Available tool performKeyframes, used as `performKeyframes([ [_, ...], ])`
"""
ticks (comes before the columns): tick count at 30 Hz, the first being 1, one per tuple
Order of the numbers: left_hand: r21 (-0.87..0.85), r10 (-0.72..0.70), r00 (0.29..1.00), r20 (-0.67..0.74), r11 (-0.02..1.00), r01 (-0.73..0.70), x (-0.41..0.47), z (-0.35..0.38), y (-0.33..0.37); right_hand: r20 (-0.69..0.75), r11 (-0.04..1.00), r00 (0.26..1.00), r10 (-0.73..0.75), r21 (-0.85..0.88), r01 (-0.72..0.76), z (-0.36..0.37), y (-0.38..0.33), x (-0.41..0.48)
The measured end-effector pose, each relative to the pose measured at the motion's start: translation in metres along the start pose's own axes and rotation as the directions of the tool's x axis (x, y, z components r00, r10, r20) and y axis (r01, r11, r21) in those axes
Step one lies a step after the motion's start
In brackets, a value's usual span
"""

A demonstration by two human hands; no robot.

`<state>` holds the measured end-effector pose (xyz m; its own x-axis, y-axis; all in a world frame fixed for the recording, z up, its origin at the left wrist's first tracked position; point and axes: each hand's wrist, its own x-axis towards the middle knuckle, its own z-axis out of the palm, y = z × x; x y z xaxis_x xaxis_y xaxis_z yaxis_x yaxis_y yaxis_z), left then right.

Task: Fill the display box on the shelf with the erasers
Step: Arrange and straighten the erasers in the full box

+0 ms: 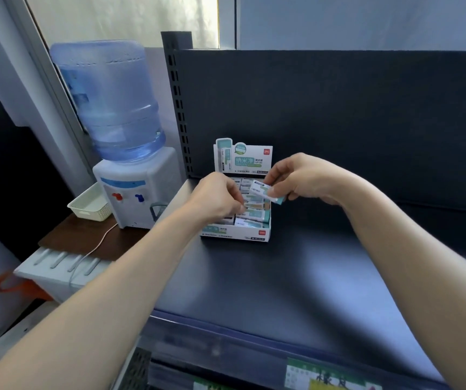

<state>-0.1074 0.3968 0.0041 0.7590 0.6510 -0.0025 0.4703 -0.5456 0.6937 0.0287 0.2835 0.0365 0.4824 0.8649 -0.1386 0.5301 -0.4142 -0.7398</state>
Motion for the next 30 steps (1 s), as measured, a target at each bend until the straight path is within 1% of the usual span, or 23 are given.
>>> performKeyframes([
  [4,-0.056,0.035,0.998,0.047,0.998,-0.032,0.004,-0.006,-0.007,-0.013,0.997,0.999,0.052,-0.057,-0.053,0.003,-0.006,-0.006],
  [8,-0.111,0.078,0.997,0.007,0.991,-0.077,0.006,-0.015,-0.013,0.004,0.99,0.997,0.083,-0.112,-0.082,0.014,-0.015,-0.01],
  [11,-0.127,0.11,0.994,0.013,0.986,-0.107,0.004,-0.02,-0.014,0.023,0.98,0.995,0.101,-0.177,-0.095,0.025,-0.022,-0.013],
  [13,-0.135,0.135,0.991,0.018,0.982,-0.131,0.002,-0.023,-0.015,0.007,0.971,0.994,0.11,-0.216,-0.106,0.031,-0.025,-0.014],
  [17,-0.137,0.176,0.984,0.033,0.976,-0.17,-0.001,-0.029,-0.018,-0.112,0.954,0.986,0.124,-0.261,-0.149,0.041,-0.027,-0.011],
  [22,-0.132,0.217,0.973,0.075,0.97,-0.206,-0.003,-0.035,-0.024,-0.269,0.956,0.955,0.126,-0.225,-0.189,0.047,-0.03,-0.013],
  [26,-0.036,0.276,0.948,0.156,0.961,-0.274,-0.007,-0.031,-0.026,-0.374,0.965,0.921,0.11,-0.183,-0.19,0.047,-0.027,-0.016],
  [28,0.021,0.304,0.937,0.174,0.95,-0.312,-0.009,-0.028,-0.025,-0.387,0.964,0.913,0.131,-0.166,-0.209,0.047,-0.024,-0.019],
  [30,0.064,0.324,0.932,0.162,0.939,-0.337,-0.011,-0.024,-0.025,-0.39,0.961,0.908,0.155,-0.152,-0.23,0.048,-0.019,-0.022],
])
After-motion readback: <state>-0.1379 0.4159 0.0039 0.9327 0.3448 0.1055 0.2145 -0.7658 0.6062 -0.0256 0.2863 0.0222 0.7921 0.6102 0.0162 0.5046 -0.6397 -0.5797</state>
